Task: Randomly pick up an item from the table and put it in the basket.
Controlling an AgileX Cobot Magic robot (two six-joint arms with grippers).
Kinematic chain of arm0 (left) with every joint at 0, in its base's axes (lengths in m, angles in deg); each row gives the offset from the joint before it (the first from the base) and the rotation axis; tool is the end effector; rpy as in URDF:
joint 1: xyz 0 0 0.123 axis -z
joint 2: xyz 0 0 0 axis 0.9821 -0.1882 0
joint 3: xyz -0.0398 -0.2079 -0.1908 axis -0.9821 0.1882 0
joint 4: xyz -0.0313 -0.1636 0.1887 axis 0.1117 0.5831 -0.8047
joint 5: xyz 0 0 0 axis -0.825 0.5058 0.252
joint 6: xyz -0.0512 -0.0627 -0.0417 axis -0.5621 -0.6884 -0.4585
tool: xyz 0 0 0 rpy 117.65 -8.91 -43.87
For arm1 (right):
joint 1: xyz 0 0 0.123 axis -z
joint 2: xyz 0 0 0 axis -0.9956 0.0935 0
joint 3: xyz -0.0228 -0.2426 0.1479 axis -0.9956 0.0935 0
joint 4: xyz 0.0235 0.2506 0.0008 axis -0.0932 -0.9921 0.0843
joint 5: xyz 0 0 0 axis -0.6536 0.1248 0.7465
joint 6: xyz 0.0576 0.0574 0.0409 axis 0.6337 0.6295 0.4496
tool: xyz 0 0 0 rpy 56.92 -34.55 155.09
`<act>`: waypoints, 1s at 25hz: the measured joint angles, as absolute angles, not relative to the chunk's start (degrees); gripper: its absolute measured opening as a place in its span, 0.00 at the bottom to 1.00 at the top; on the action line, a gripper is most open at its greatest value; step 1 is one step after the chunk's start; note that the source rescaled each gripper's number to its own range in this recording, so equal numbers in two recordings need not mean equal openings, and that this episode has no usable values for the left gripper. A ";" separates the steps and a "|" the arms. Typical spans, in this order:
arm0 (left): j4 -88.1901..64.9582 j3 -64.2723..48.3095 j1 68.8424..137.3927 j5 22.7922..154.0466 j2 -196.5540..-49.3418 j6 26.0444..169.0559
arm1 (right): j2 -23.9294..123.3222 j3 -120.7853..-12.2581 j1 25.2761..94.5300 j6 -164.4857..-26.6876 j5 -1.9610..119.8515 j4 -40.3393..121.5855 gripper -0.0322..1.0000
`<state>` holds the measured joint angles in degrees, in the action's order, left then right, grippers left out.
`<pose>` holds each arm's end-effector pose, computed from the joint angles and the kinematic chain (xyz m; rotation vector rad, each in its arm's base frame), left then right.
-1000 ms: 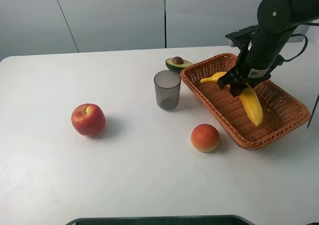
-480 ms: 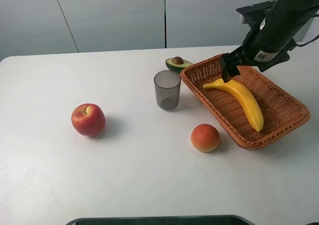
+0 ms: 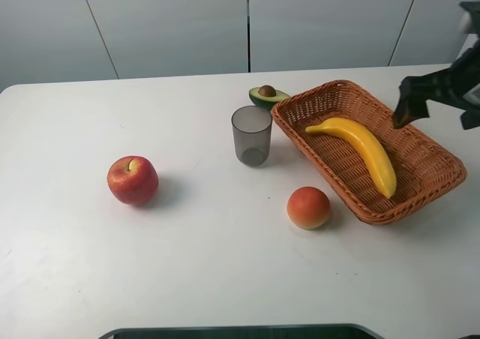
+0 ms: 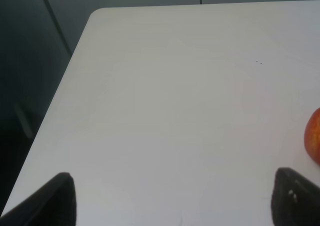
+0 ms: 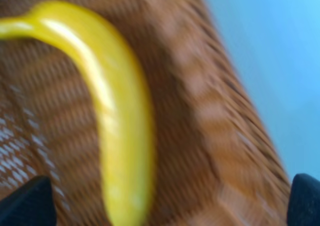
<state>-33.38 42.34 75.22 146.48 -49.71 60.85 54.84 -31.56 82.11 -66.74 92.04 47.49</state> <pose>-0.0084 0.0109 0.2793 -0.1269 2.0448 0.1868 0.2423 0.0119 0.2229 0.1002 2.7987 0.0558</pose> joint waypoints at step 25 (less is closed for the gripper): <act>-33.38 42.34 75.22 146.48 -49.71 60.85 | 2.80 -25.88 87.31 -71.53 111.92 48.99 1.00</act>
